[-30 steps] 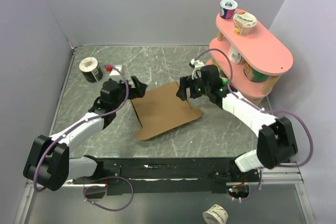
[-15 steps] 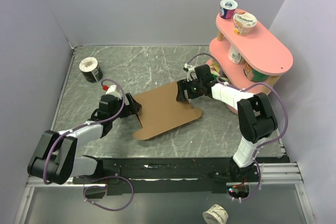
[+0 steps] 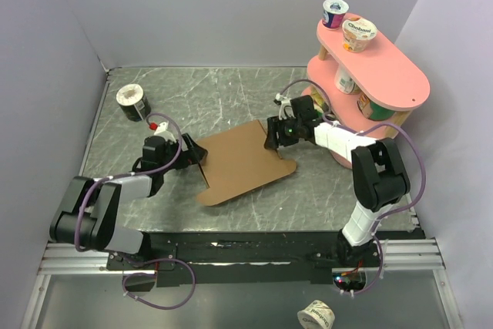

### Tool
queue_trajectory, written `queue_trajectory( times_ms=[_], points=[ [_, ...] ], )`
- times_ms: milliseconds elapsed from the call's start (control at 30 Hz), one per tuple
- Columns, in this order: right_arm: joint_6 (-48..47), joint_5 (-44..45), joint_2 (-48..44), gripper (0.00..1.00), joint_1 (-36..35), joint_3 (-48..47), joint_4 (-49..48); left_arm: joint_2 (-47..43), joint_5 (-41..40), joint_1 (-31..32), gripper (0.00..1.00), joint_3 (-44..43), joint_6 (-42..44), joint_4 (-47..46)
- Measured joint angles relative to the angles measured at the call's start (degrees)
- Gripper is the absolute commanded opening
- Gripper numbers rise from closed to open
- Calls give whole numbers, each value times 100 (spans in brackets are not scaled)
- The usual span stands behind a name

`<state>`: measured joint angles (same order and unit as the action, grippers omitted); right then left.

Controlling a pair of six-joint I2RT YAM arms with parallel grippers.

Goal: Fold the paper box

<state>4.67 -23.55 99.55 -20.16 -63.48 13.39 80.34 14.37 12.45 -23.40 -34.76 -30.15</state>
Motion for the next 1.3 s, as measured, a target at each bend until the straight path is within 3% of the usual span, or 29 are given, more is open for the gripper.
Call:
queue_trajectory(
  times_ms=[733, 1067, 1300],
  points=[
    [-223, 74, -188, 47, 326, 146, 92, 505, 468, -59, 99, -400, 157, -229],
    [-413, 597, -299, 36, 2, 155, 52, 474, 540, -61, 96, -496, 232, -297],
    [-474, 800, -273, 20, -101, 22, 267, 109, 232, -63, 96, -601, 293, -133]
  ],
)
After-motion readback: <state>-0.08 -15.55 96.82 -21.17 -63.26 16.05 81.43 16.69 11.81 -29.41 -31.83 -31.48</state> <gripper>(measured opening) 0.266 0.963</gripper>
